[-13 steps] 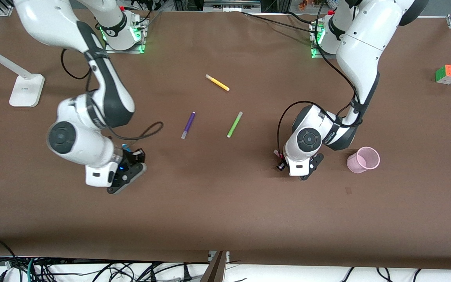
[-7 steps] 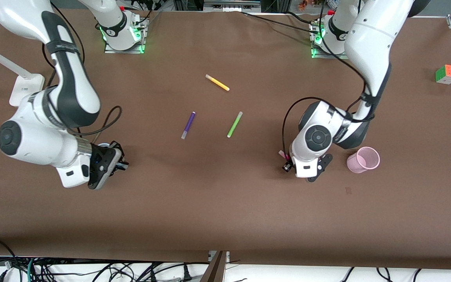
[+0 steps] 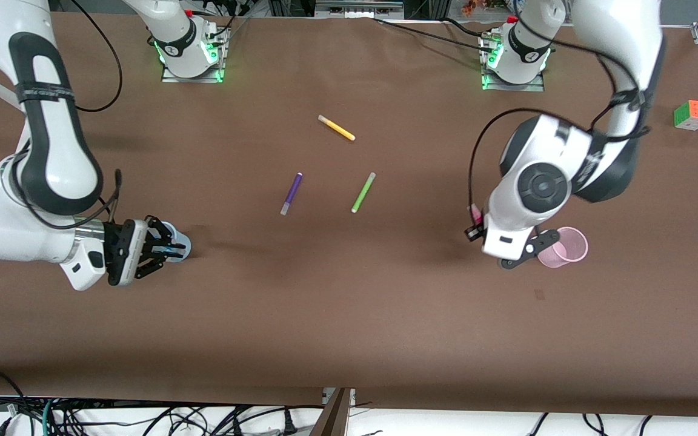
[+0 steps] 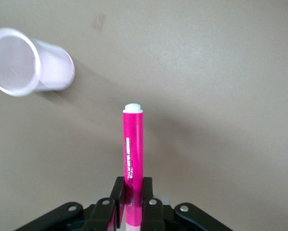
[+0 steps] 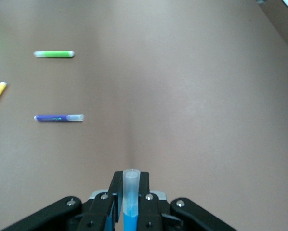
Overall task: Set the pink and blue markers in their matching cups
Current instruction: 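Carry the blue marker over the blue cup while the left gripper carries pink, then lower the markers into the matching cups and open both grippers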
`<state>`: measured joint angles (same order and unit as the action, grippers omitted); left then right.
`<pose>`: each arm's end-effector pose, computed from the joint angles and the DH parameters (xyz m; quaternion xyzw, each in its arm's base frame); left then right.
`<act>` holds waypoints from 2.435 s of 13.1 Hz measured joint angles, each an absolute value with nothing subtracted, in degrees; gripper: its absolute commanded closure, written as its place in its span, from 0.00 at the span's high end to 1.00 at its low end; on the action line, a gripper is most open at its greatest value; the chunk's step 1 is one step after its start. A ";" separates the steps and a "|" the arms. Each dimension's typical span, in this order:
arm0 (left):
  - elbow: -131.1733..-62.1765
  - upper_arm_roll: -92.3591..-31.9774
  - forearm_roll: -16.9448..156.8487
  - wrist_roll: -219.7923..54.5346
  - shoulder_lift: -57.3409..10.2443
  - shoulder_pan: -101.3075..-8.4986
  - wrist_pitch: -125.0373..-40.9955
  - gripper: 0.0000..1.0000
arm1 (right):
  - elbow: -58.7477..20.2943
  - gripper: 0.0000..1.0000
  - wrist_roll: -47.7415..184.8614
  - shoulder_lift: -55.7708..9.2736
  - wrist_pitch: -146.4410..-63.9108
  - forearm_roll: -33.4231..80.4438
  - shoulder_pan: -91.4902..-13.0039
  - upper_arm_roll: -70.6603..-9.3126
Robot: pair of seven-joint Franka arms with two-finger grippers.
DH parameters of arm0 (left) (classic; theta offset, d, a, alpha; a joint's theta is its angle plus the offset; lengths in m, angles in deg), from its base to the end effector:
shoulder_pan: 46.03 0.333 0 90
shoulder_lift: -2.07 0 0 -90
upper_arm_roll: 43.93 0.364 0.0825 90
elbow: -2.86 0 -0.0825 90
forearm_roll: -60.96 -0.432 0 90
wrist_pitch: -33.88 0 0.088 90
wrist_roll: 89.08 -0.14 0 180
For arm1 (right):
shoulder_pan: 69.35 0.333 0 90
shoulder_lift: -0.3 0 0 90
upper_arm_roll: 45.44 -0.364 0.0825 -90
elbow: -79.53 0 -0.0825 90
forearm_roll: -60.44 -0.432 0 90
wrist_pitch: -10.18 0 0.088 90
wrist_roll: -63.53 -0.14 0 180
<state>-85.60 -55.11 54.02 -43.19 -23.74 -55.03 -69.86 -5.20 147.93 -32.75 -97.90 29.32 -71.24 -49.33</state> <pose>0.6875 -0.2195 0.3735 -0.9741 -0.2082 0.0652 0.0596 0.7571 0.0730 0.3282 -0.7699 -0.5747 -0.1135 0.2532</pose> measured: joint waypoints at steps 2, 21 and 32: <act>-85.64 -54.97 54.02 -55.46 -21.70 -51.61 -68.34 0.00 | -5.74 0.10 152.40 -33.19 -96.65 26.95 -72.31 -49.33; -90.81 -54.94 65.08 -146.80 -20.14 -37.51 -85.70 0.00 | -2.85 1.00 111.29 -32.48 -90.81 31.85 -74.06 -50.37; -99.25 -54.99 94.36 -193.05 -28.66 -23.66 -88.36 0.00 | 6.06 1.00 62.45 -27.03 -76.57 57.02 -67.38 -50.42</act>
<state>-99.25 -54.99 94.36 -193.05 -28.66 -23.66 -88.36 6.06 62.45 -27.03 -76.57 57.02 -67.38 -50.42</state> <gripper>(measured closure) 0.824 0.000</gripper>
